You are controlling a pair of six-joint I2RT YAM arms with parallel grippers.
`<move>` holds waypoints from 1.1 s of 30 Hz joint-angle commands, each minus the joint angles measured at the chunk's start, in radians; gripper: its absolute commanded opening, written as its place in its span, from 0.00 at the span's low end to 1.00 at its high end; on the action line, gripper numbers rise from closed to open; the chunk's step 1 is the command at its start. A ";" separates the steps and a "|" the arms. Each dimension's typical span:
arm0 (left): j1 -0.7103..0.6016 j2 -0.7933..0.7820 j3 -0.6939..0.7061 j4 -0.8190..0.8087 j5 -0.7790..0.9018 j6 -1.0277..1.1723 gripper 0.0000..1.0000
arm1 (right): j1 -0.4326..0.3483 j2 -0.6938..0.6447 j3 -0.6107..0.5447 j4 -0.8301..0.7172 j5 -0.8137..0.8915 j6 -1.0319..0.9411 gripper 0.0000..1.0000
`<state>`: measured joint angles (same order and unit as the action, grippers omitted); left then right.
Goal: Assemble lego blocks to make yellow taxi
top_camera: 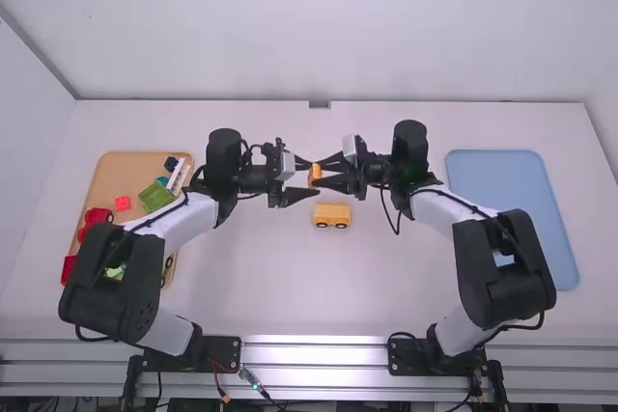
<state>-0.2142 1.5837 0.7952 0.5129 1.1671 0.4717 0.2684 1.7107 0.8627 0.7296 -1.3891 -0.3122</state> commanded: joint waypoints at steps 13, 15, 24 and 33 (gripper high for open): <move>0.103 0.000 -0.014 -0.147 -0.395 0.049 0.99 | 0.003 -0.014 0.023 -0.181 0.413 0.031 0.08; 0.127 -0.010 -0.014 -0.187 -0.394 0.093 0.99 | 0.010 -0.014 0.041 -0.245 0.452 0.022 0.06; 0.397 -0.150 -0.015 -0.316 -0.219 0.136 0.99 | 0.155 -0.014 0.262 -0.797 0.755 -0.252 0.02; 0.684 -0.232 -0.015 -0.398 0.146 0.303 0.99 | 0.309 0.172 0.509 -1.065 0.845 -0.371 0.01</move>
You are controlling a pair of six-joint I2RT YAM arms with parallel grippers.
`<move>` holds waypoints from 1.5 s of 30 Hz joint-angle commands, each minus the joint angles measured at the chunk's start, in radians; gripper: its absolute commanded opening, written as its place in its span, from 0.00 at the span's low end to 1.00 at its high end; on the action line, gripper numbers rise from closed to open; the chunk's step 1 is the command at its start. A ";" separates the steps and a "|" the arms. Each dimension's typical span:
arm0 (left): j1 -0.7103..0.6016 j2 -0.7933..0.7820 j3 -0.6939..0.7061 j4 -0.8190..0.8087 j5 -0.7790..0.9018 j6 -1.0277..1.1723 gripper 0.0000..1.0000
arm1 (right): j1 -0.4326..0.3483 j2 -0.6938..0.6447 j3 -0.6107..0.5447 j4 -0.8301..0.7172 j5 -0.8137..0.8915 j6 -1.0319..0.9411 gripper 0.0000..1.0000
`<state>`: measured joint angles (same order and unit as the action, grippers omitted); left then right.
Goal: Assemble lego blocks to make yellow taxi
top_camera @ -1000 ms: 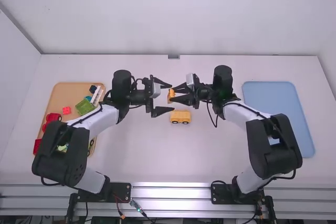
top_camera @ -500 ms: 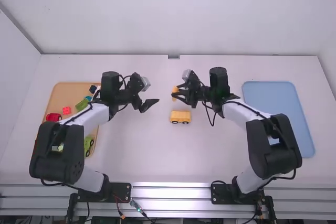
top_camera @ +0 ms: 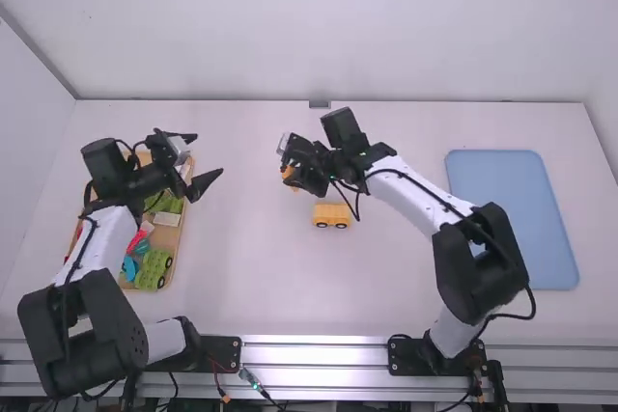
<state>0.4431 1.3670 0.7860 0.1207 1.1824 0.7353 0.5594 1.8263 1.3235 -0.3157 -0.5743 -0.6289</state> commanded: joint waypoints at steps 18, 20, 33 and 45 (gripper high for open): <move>0.120 -0.015 -0.006 -0.061 0.190 0.047 0.99 | 0.279 0.544 0.531 -0.537 0.603 -0.081 0.00; 0.120 -0.015 -0.008 -0.061 0.190 0.047 0.99 | 0.286 0.552 0.530 -0.534 0.637 -0.072 0.00; 0.120 -0.015 -0.058 -0.015 0.190 0.047 0.99 | 0.245 0.555 0.530 -0.507 0.617 -0.076 0.11; 0.113 -0.015 -0.058 0.060 0.221 0.040 0.99 | 0.203 0.486 0.530 -0.463 0.513 -0.120 0.99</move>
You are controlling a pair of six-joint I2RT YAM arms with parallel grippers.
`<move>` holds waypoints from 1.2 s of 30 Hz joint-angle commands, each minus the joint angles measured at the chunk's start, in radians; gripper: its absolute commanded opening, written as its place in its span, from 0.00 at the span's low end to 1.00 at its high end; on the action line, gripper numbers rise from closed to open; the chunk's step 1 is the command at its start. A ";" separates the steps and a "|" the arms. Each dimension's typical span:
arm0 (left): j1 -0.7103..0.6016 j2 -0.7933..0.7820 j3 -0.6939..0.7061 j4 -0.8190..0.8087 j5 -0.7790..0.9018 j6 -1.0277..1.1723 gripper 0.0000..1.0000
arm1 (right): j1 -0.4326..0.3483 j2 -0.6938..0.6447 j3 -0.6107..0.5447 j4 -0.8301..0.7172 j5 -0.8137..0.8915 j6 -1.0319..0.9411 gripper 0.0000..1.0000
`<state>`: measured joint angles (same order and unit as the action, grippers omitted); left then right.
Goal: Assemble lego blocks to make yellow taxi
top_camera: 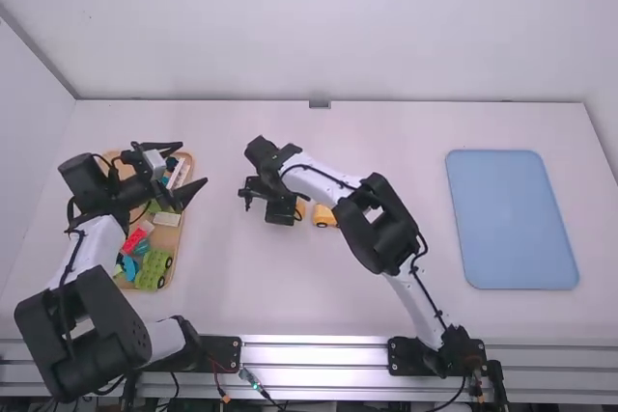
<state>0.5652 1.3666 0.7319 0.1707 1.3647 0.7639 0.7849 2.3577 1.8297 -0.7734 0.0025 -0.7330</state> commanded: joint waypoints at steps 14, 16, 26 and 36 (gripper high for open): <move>-0.375 0.319 0.067 0.213 -0.103 -0.037 0.99 | -0.306 -0.293 -0.020 -0.125 -0.594 -0.231 0.99; -0.408 0.370 0.098 0.181 -0.098 0.005 0.99 | -0.340 -0.300 -0.055 -0.121 -0.650 -0.276 0.99; -0.524 0.652 0.360 -0.372 -0.145 0.467 0.99 | -0.560 -0.312 -0.379 0.084 -0.949 -0.372 0.99; -0.612 0.675 0.367 -0.563 -0.283 0.792 0.99 | -0.583 -0.405 -0.654 0.337 -0.947 -0.389 0.99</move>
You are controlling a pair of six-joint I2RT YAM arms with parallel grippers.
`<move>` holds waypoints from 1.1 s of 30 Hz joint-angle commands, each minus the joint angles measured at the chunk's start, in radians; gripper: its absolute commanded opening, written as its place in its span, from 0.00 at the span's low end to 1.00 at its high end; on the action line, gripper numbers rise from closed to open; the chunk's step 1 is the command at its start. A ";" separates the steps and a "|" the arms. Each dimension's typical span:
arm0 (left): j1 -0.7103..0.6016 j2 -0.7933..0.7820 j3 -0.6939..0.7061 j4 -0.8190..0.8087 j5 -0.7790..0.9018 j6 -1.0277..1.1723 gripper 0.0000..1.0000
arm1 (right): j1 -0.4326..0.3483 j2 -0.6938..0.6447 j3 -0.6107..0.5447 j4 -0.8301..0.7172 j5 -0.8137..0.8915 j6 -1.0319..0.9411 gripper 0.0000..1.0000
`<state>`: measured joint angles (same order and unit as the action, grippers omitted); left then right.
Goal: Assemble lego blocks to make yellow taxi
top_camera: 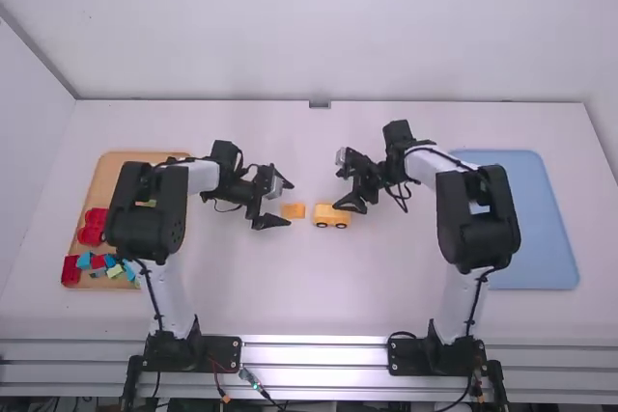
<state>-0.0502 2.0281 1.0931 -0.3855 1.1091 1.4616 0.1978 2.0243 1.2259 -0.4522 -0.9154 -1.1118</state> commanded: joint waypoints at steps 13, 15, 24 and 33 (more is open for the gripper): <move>0.010 0.142 0.008 0.095 0.039 0.046 0.99 | -0.055 -0.214 -0.471 0.565 -0.109 0.144 0.99; 0.011 0.151 0.007 0.100 0.037 0.047 0.99 | -0.055 -0.214 -0.489 0.587 -0.108 0.146 0.99; 0.011 0.164 -0.048 0.225 0.046 0.046 0.75 | -0.053 -0.214 -0.494 0.576 -0.047 0.139 0.98; 0.011 0.164 -0.098 0.300 0.029 0.046 0.38 | -0.053 -0.186 -0.494 0.558 -0.049 0.051 0.80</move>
<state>-0.0479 2.1777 1.0077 -0.0849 1.1244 1.5047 0.1429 1.8175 0.7334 0.1112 -0.9604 -1.0252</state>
